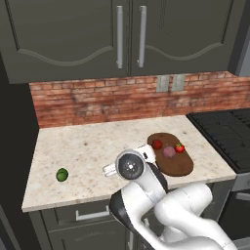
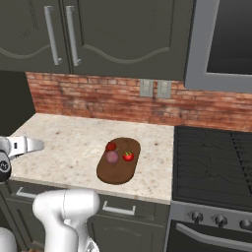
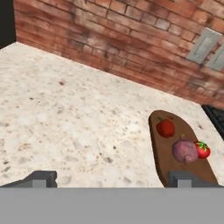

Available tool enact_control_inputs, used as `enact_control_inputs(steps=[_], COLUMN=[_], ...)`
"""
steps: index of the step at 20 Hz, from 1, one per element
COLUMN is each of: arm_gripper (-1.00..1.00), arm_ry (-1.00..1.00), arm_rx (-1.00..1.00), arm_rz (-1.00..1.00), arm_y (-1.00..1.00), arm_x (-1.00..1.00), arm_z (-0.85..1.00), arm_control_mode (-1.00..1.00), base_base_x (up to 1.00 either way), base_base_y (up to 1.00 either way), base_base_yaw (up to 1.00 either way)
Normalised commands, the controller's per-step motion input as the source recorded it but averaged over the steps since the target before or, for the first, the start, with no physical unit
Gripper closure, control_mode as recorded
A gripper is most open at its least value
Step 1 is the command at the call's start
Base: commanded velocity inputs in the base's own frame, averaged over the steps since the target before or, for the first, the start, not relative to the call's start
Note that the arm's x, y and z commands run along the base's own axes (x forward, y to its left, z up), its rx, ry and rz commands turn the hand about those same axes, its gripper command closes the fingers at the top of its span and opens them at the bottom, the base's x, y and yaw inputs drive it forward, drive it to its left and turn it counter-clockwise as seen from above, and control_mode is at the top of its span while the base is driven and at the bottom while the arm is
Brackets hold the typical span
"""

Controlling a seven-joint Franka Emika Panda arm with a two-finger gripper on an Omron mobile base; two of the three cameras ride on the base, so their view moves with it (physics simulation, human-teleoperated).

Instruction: Place the avocado, onion, tomato, and bell pepper on the cutting board.

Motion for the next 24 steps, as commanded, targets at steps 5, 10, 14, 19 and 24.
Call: enact_control_inputs(steps=[5, 10, 14, 19, 24], arm_gripper=[-1.0, -1.0, -1.0, -1.0, -1.0], arm_ry=[0.01, 0.13, 0.23, 0.2, 0.02], arm_rx=[0.13, 0.18, 0.21, 0.15, 0.01], arm_rz=[0.0, 0.0, 0.0, 0.0, 0.0], arm_y=[0.49, 0.46, 0.4, 0.41, 0.36], arm_x=[-0.2, -0.02, 0.0, 0.0, 0.0], arm_z=[0.21, 0.25, 0.46, 0.34, 0.24], arm_control_mode=[-1.0, -1.0, -1.0, -1.0, -1.0], base_base_x=[0.0, 0.0, 0.0, 0.0, 0.0], base_base_y=[0.0, 0.0, 0.0, 0.0, 0.0], base_base_yaw=[0.0, 0.0, 0.0, 0.0, 0.0])
